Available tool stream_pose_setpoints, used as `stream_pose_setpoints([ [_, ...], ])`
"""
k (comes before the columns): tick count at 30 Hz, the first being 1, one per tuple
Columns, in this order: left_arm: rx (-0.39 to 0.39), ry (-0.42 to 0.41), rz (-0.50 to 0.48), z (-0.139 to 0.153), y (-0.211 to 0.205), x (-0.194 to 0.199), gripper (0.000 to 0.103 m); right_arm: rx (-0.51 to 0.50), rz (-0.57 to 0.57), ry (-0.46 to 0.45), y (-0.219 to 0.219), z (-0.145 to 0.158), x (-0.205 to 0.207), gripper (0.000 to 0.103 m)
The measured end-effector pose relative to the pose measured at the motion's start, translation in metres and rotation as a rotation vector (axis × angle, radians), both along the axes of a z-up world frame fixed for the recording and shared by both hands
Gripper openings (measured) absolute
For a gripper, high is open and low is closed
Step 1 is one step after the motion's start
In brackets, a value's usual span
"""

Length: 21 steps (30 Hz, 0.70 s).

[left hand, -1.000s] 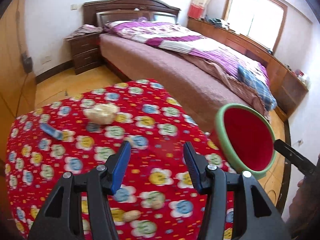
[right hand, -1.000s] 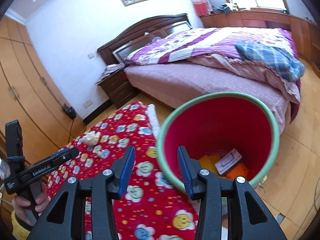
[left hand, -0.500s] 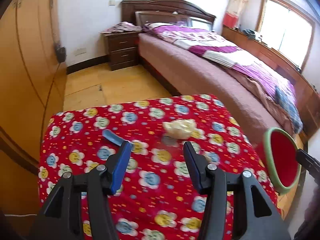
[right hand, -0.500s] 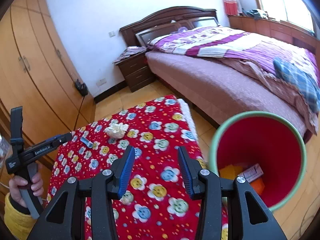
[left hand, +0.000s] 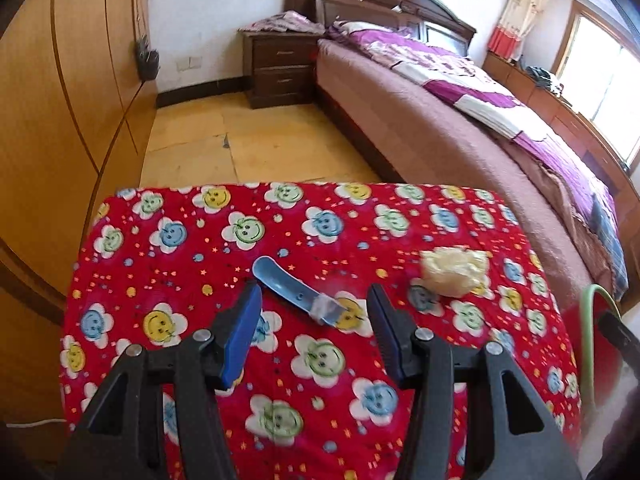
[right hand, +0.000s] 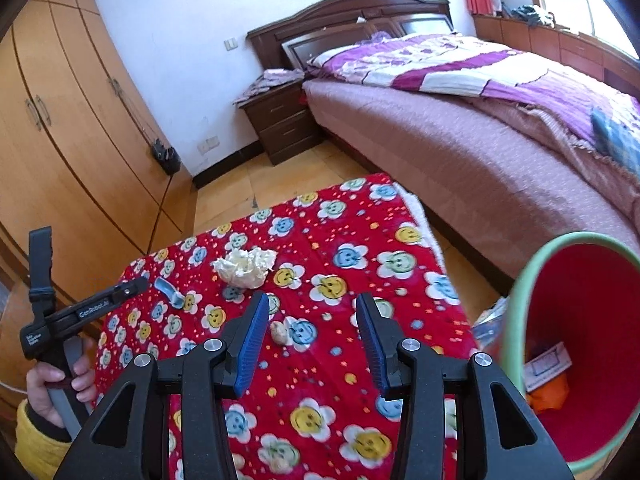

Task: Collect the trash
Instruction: 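Grasp the blue plastic spoon with the left tool while the right grasps the white tissue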

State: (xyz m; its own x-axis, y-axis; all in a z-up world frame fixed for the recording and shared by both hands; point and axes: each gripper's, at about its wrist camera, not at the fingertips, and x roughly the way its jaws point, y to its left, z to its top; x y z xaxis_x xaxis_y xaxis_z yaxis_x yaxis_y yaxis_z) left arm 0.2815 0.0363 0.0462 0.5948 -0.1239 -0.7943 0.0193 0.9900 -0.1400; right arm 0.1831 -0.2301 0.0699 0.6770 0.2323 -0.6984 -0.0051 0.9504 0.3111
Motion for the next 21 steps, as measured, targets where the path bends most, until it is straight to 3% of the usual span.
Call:
stream_pose_setpoints([
  [11,-0.026,0.075,0.074,-0.049,0.002,0.032,0.054,0.046,0.006,0.036,0.013,-0.027,0.039,0.053],
  [14,-0.026,0.048,0.081,-0.053,0.002,0.028,0.054,0.041,0.012,0.04,0.021,-0.031,0.047,0.054],
  [21,-0.047,-0.011,0.056,-0.056,-0.001,0.015,0.024,0.031,0.025,0.051,0.041,-0.039,0.059,0.055],
])
